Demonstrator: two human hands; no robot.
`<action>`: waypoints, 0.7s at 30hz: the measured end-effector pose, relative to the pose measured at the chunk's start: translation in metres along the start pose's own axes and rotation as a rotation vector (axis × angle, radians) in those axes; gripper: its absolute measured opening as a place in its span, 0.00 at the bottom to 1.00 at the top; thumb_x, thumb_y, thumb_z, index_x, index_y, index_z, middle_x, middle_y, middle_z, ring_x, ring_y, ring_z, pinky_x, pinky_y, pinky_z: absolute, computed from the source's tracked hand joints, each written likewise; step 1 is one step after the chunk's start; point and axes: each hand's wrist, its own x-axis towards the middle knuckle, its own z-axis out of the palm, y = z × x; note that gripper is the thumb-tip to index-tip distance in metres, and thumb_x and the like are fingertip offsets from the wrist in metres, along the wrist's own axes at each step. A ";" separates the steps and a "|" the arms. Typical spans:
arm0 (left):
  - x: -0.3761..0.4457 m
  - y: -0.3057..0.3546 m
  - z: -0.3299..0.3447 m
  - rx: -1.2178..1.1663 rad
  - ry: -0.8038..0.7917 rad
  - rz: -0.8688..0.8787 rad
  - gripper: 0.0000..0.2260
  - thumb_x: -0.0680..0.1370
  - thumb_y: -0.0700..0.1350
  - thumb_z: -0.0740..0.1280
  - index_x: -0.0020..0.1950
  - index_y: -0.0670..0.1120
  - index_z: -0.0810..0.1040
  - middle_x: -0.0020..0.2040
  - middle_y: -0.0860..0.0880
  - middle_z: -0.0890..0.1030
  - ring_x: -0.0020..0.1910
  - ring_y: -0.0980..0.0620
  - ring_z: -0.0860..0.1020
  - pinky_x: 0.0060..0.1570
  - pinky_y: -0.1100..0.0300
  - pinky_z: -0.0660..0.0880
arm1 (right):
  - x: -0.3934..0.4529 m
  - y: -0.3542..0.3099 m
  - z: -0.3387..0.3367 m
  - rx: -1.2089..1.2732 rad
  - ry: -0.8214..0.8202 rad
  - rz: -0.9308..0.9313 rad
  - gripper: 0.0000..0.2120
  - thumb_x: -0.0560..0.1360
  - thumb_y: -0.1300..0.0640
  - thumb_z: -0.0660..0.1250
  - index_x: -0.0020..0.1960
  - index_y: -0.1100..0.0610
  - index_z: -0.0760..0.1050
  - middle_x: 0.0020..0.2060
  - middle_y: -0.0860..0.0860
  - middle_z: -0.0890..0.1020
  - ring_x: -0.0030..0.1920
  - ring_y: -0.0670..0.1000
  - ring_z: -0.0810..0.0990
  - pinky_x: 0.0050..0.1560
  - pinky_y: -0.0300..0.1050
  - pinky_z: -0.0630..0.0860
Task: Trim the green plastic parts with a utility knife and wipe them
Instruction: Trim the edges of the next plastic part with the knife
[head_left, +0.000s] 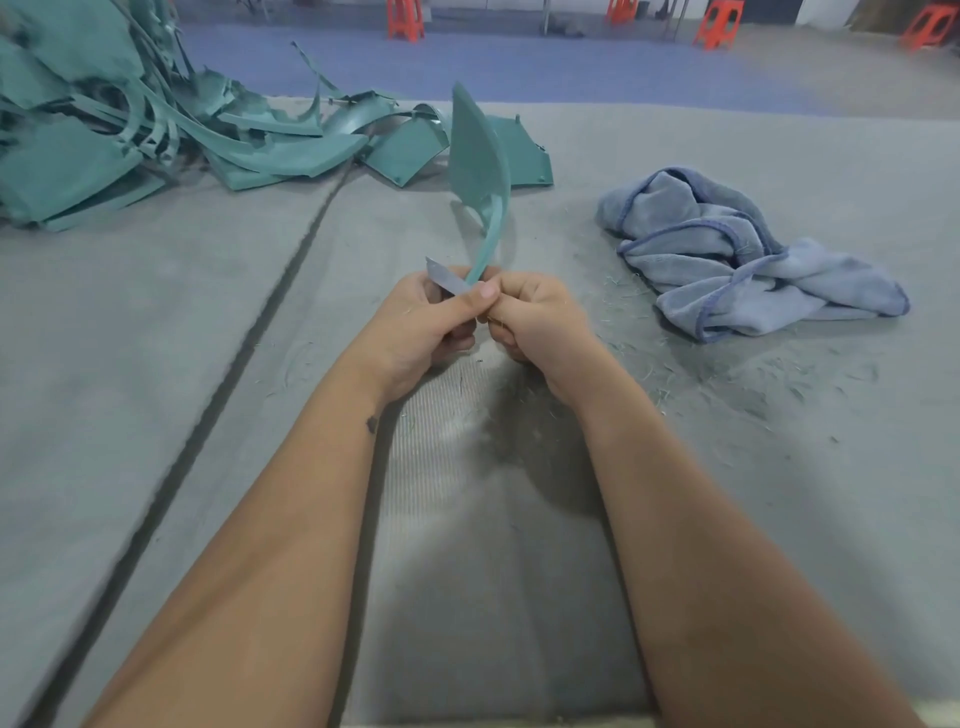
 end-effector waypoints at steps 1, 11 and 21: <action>0.000 0.000 0.000 -0.013 0.016 -0.006 0.14 0.74 0.47 0.69 0.55 0.40 0.78 0.35 0.49 0.70 0.34 0.52 0.61 0.34 0.61 0.62 | 0.000 0.001 0.000 0.003 -0.008 0.004 0.11 0.79 0.63 0.61 0.38 0.64 0.74 0.19 0.45 0.66 0.21 0.41 0.61 0.23 0.31 0.59; 0.003 -0.004 -0.007 -0.019 -0.021 -0.023 0.15 0.74 0.45 0.70 0.60 0.49 0.79 0.39 0.55 0.78 0.37 0.58 0.73 0.39 0.66 0.72 | 0.002 0.004 0.000 0.032 -0.031 0.037 0.19 0.80 0.60 0.61 0.30 0.55 0.69 0.19 0.46 0.65 0.21 0.42 0.60 0.22 0.32 0.58; 0.002 -0.004 0.004 -0.113 0.087 -0.017 0.11 0.76 0.37 0.68 0.59 0.43 0.77 0.40 0.53 0.81 0.38 0.58 0.74 0.34 0.68 0.70 | 0.006 0.012 0.002 -0.006 0.052 -0.025 0.16 0.79 0.58 0.62 0.32 0.55 0.71 0.22 0.46 0.65 0.24 0.43 0.60 0.26 0.36 0.58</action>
